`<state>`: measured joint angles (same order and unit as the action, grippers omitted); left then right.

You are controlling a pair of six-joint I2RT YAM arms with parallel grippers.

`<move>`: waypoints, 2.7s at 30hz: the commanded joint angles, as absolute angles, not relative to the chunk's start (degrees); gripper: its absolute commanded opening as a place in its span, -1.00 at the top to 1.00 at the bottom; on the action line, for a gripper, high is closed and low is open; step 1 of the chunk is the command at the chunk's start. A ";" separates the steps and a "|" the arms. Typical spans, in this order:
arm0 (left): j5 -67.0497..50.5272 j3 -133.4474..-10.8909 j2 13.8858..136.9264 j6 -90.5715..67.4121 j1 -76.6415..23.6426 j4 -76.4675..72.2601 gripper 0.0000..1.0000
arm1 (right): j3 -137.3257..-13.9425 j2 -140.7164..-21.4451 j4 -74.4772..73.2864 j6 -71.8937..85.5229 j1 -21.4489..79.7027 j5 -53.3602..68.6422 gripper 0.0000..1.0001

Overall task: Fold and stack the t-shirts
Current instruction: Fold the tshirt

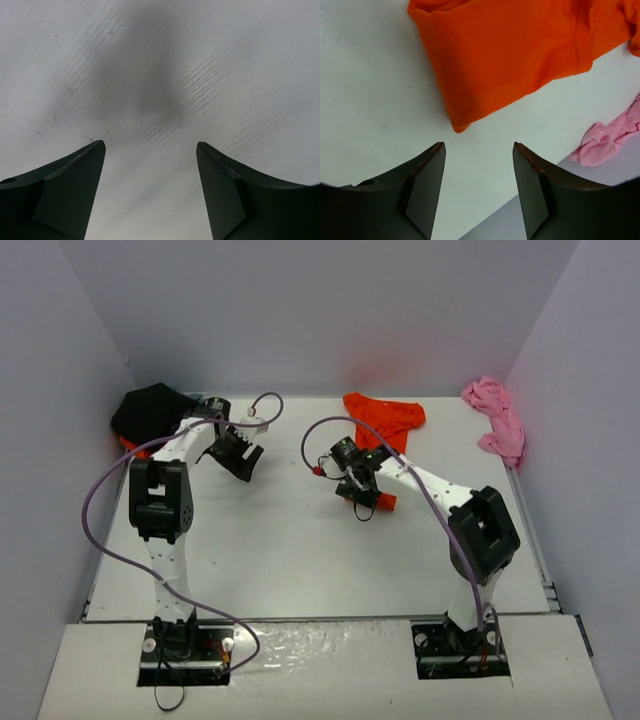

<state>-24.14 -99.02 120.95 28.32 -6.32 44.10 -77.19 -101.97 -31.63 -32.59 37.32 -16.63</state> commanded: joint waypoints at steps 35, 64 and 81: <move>-24.35 -100.27 118.64 28.55 -6.42 42.98 -0.51 | -72.73 -105.96 -35.22 -30.33 46.36 -3.46 1.00; -24.61 -98.52 114.87 28.83 -6.46 43.28 -0.52 | -107.37 -118.32 -40.60 -40.47 32.78 -13.31 1.00; -24.20 -98.03 116.11 29.36 -6.50 42.63 -0.52 | -122.49 -132.48 -39.61 -43.09 29.71 -14.50 1.00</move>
